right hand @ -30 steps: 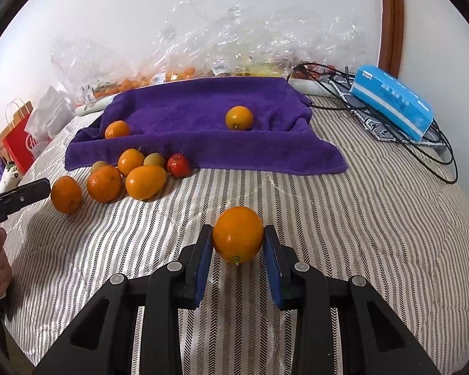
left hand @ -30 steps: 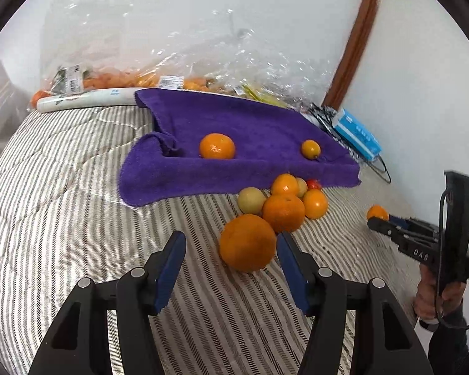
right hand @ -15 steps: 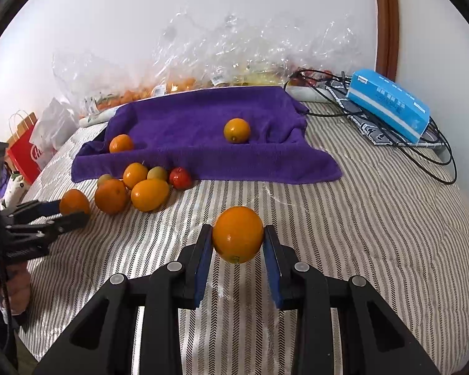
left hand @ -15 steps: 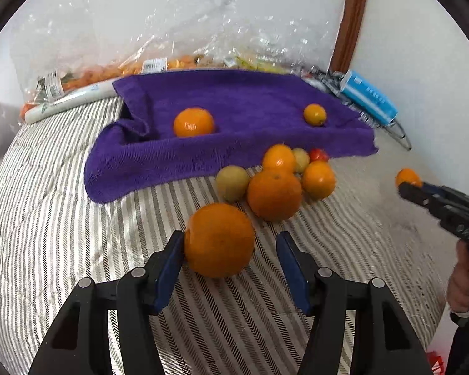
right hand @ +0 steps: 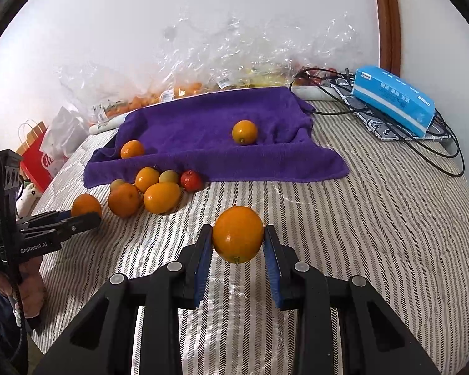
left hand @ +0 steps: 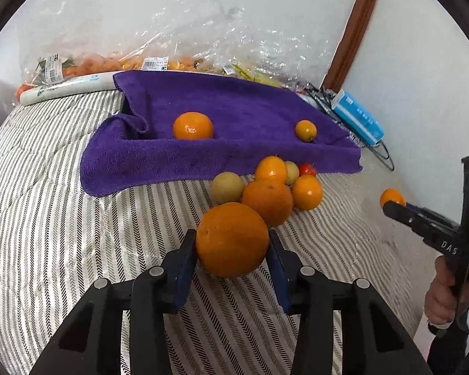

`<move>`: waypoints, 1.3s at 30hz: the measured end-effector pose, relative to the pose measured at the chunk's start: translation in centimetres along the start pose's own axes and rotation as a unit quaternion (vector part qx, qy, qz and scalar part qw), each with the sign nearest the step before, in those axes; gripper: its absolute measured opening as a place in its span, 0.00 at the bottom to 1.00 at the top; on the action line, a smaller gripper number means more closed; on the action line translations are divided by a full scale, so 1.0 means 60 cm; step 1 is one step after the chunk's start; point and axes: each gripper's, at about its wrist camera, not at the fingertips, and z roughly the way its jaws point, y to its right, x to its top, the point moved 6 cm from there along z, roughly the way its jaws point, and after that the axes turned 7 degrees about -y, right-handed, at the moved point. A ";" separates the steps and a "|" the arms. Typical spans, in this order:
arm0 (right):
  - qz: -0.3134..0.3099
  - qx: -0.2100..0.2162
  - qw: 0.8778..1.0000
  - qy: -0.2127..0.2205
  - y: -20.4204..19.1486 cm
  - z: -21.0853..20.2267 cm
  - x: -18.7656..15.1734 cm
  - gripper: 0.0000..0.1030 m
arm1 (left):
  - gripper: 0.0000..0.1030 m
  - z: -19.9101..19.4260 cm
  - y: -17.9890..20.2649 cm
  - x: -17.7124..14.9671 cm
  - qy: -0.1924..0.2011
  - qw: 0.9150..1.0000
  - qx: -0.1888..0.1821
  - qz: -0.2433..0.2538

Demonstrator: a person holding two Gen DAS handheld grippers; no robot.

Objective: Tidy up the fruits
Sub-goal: 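Carry the right tool's orange over the purple towel while the left tool carries its orange there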

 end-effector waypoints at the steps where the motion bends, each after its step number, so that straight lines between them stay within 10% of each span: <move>1: 0.000 0.000 1.000 0.001 0.000 -0.001 0.000 0.31 | 0.40 -0.002 0.000 0.000 0.003 1.000 -0.002 -0.002; 16: -0.029 -0.018 0.999 0.010 0.000 -0.025 0.041 0.31 | 0.40 -0.036 -0.018 0.032 0.031 0.999 0.023 -0.032; 27: -0.033 -0.060 0.996 0.055 0.015 -0.015 0.168 0.31 | 0.40 -0.051 -0.045 0.152 0.071 0.991 0.090 -0.065; 39: -0.036 -0.059 0.995 0.068 0.043 0.036 0.263 0.31 | 0.40 0.040 -0.064 0.251 0.075 0.986 0.085 -0.126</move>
